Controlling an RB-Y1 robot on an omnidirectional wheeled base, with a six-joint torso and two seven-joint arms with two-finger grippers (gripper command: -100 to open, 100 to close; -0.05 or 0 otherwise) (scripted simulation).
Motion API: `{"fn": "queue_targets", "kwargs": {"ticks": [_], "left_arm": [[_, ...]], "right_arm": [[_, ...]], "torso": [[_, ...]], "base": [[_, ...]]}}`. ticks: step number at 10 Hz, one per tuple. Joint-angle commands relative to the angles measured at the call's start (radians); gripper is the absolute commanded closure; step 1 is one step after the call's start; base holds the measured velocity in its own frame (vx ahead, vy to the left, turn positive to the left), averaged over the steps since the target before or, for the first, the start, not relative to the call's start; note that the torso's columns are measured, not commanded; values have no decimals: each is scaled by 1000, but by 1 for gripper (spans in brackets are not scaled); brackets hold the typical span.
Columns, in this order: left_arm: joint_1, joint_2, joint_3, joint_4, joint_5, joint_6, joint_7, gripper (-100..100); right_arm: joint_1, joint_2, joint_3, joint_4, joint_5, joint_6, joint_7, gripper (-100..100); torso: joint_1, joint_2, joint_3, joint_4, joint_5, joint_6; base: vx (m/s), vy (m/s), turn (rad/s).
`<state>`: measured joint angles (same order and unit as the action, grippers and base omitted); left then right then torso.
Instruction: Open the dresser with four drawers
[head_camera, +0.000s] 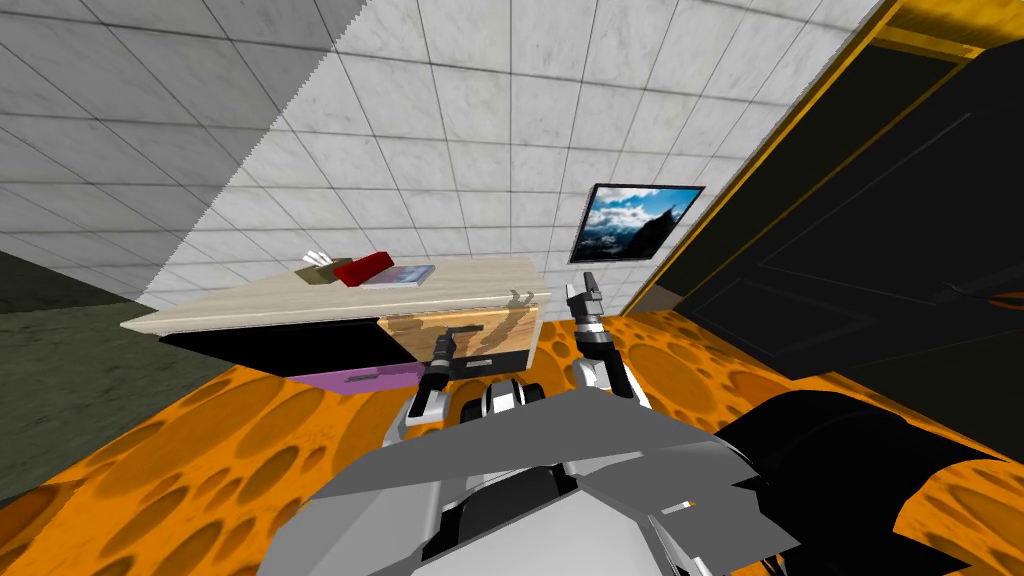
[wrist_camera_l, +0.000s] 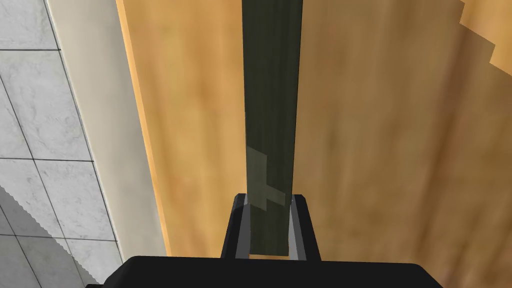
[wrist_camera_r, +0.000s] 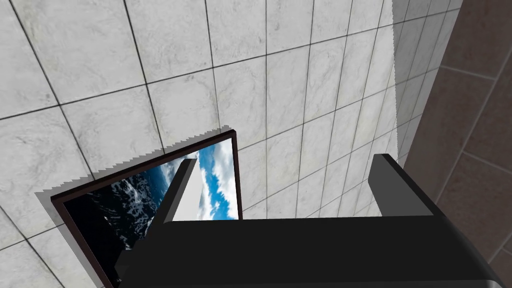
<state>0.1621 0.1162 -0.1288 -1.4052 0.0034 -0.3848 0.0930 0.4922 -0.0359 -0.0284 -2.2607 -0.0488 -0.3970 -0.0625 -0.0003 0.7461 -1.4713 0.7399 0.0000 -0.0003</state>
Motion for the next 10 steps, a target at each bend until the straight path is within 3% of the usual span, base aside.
{"fn": "queue_targets", "kwargs": {"ticks": [1, 9, 10], "left_arm": [[12, 5, -7, -19, 0, 7, 4, 100], [52, 18, -27, -54, -2, 16, 12, 100], [47, 26, -26, -89, 1, 62, 17, -100]], "right_arm": [[0, 0, 0, 0, 0, 0, 0, 0], [0, 0, 0, 0, 0, 0, 0, 0], [0, 0, 0, 0, 0, 0, 0, 0]], "torso": [[0, 0, 0, 0, 0, 0], [1, -5, -3, 0, 0, 0], [0, -11, -6, 0, -1, 0]], "base": [[-179, 15, 16], [-164, 15, 17], [-45, -1, 10]]}}
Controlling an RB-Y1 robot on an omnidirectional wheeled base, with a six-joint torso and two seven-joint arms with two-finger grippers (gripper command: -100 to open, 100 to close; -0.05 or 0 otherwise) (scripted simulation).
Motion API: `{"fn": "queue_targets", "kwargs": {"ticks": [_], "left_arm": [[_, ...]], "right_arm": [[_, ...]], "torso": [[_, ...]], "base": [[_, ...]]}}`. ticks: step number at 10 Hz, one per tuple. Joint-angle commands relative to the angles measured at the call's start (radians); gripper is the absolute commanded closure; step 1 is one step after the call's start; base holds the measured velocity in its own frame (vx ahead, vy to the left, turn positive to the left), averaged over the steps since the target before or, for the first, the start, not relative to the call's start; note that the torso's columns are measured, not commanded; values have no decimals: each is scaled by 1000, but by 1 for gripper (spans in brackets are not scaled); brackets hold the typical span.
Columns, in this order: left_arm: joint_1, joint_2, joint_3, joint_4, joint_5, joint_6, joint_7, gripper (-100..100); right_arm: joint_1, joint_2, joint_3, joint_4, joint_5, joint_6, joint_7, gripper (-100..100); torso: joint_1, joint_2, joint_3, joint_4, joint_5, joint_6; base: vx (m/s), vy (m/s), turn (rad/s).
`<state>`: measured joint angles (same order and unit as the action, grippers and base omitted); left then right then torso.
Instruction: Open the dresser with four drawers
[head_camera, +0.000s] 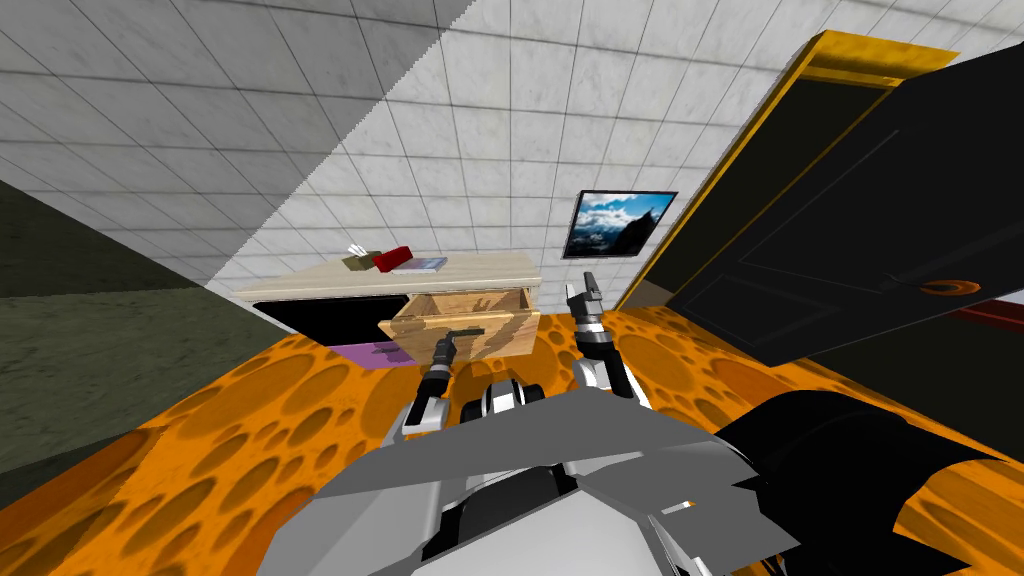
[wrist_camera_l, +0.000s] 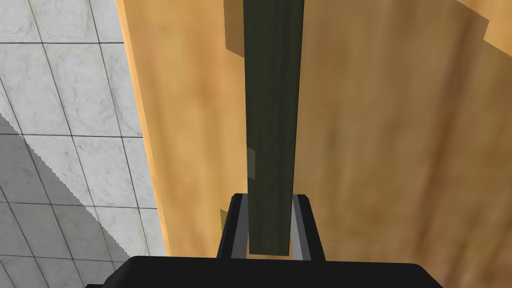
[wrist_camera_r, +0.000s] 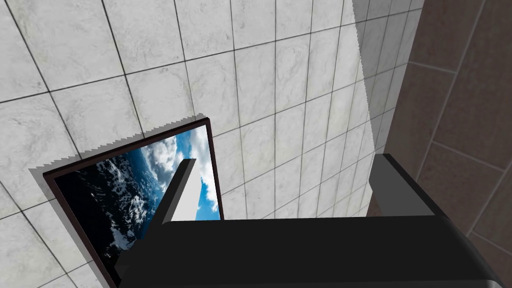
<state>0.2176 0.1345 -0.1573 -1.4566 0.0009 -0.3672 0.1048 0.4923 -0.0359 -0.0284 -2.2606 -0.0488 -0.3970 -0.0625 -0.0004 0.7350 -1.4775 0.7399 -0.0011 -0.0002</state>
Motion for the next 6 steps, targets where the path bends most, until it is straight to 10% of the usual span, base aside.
{"fn": "queue_targets", "kwargs": {"ticks": [1, 6], "left_arm": [[-13, 11, 3, -56, 5, 67, 8, -100], [-36, 30, 8, -149, 13, 179, 22, -100]], "right_arm": [[0, 0, 0, 0, 0, 0, 0, 0], [0, 0, 0, 0, 0, 0, 0, 0]], "torso": [[-1, -2, -2, -2, 0, 0], [1, 4, 2, -2, 1, 0]], "base": [[-39, -5, 9], [-25, -6, 6]]}}
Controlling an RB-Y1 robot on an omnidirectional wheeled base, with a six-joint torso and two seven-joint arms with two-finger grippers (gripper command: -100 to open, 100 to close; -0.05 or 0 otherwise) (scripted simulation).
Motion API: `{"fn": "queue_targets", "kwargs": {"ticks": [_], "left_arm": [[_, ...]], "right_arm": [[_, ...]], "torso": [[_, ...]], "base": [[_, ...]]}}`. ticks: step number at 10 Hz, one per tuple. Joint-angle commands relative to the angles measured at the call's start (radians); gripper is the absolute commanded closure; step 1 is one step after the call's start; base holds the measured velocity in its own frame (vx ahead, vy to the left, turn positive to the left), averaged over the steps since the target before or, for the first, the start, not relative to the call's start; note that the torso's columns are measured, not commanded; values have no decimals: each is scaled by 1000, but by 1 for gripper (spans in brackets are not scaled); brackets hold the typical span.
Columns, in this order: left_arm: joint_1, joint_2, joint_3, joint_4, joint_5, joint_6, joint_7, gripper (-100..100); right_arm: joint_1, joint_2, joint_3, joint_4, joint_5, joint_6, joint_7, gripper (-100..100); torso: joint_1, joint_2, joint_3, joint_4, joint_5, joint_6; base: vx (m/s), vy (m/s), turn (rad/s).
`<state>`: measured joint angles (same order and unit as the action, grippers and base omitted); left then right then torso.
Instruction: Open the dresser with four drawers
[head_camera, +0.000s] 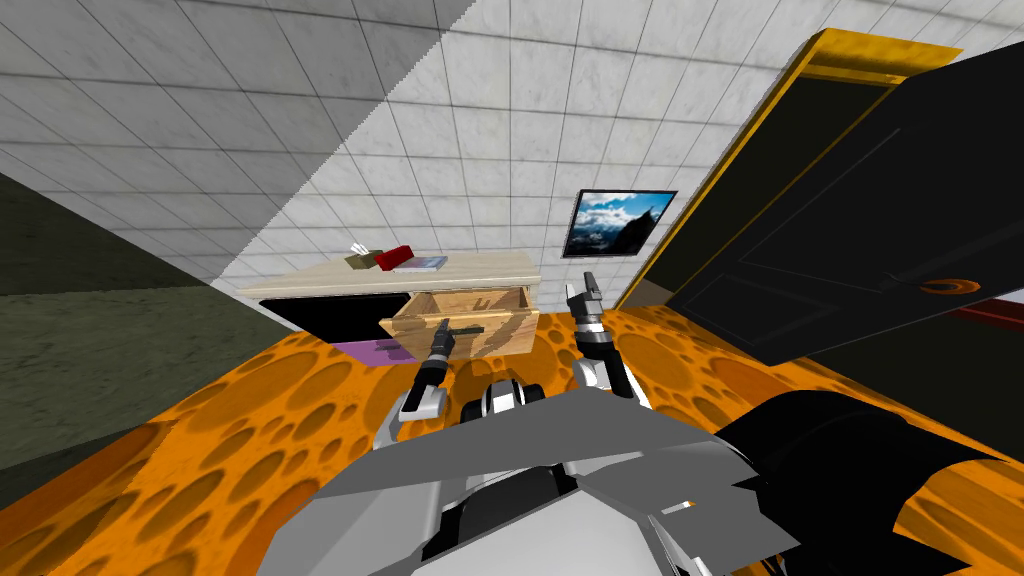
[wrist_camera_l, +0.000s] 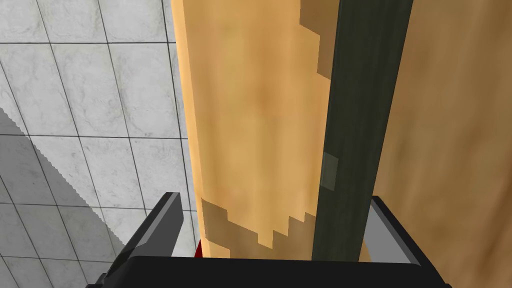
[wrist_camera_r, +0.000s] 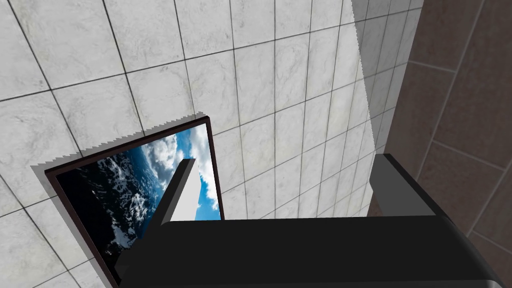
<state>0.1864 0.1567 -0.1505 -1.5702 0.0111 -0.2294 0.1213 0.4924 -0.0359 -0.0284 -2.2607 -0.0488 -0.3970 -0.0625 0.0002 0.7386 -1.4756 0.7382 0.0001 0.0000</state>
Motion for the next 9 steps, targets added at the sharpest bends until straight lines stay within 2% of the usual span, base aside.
{"fn": "queue_targets", "kwargs": {"ticks": [1, 2, 3, 4, 9], "left_arm": [[-9, 11, 2, -54, 5, 63, 8, -100], [-13, 15, 3, -73, 6, 86, 11, -100], [-4, 14, 0, -57, 5, 74, 9, -100], [-4, 15, 0, -58, 6, 80, 10, 0], [-1, 15, 0, -54, 6, 83, 10, 0]], "right_arm": [[0, 0, 0, 0, 0, 0, 0, 0], [0, 0, 0, 0, 0, 0, 0, 0], [0, 0, 0, 0, 0, 0, 0, 0], [0, 0, 0, 0, 0, 0, 0, 0], [0, 0, 0, 0, 0, 0, 0, 0]], "torso": [[0, 0, 0, 0, 0, 0], [-1, 2, 1, 2, -1, -1], [-1, 4, 2, 5, -2, -1], [-1, 3, 2, 3, -1, -1], [0, 0, 0, 0, 0, 0]], "base": [[-32, -10, -1], [-32, -10, 2], [-9, -3, 0], [0, 0, 0], [0, 0, 0]]}}
